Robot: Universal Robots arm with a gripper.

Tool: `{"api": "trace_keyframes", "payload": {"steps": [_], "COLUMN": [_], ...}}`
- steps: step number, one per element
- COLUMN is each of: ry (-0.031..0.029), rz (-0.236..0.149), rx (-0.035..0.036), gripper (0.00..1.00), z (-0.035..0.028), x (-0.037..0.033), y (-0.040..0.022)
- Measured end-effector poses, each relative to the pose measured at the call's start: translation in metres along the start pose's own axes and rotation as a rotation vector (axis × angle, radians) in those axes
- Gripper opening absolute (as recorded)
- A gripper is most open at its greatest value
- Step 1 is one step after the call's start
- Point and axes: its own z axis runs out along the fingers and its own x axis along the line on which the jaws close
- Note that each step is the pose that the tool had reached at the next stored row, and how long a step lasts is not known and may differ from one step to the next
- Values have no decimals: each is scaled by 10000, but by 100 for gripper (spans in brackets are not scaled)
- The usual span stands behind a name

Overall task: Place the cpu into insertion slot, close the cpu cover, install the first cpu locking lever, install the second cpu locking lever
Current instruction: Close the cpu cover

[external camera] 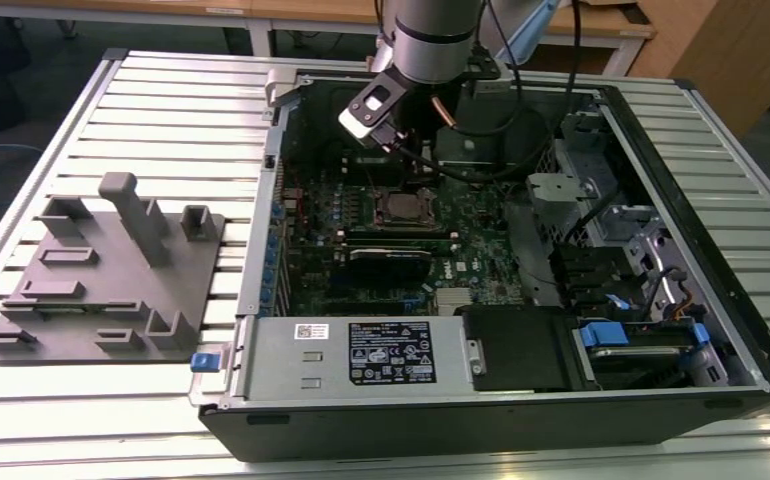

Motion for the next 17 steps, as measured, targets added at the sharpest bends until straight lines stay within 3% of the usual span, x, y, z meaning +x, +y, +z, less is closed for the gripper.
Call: {"api": "trace_keyframes", "payload": {"steps": [4, 17], "ry": [8, 39], "rz": [-426, -2496], "rx": [-1, 1], "gripper": [10, 10], "z": [1, 7], "x": [0, 0], "y": [0, 0]}}
